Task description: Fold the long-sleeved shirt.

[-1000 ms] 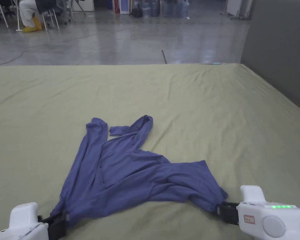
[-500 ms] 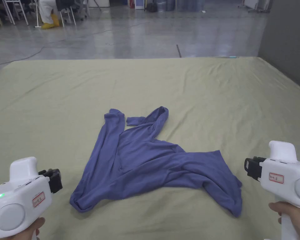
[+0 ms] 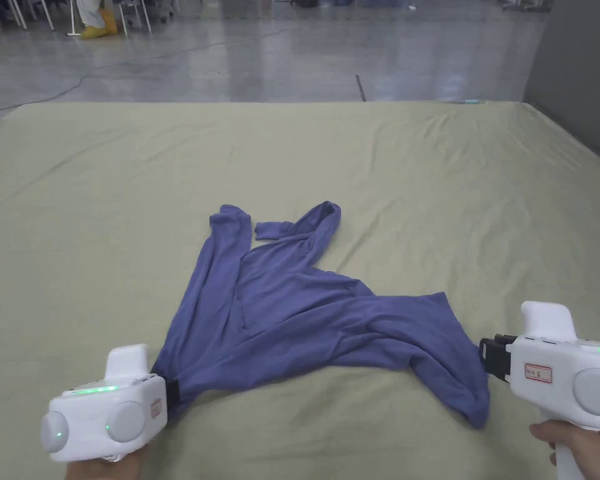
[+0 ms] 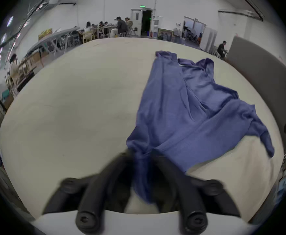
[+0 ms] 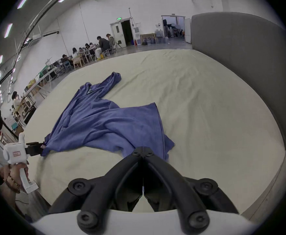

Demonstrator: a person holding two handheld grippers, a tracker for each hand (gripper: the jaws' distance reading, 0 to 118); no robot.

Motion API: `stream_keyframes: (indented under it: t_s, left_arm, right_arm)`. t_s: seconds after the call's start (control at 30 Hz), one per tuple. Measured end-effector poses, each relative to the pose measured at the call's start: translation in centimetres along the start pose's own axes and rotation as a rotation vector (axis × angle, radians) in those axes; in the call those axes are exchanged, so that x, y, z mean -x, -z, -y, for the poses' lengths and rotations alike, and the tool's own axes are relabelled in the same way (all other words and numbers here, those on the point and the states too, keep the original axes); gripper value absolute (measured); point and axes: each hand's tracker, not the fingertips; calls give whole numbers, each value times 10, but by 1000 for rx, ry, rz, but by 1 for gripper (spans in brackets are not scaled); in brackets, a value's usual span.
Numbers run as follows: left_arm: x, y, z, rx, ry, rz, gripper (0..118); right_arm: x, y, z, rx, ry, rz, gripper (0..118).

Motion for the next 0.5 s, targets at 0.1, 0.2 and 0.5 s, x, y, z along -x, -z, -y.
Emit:
stream_keyframes:
  t_s: [0.1,0.2,0.5]
  left_arm:
    - [-6,5,3,-24,63,4,0]
    - [4,-7,-7,-58,21,72,0]
    - [17,-57,-44,-179,-9,79,0]
  right_arm:
    - [-4,7,-5,23,2,-1,2]
    - [-10,18,-24,34,-9,-5,2]
    - [0,112,-117,129,-87,44,80]
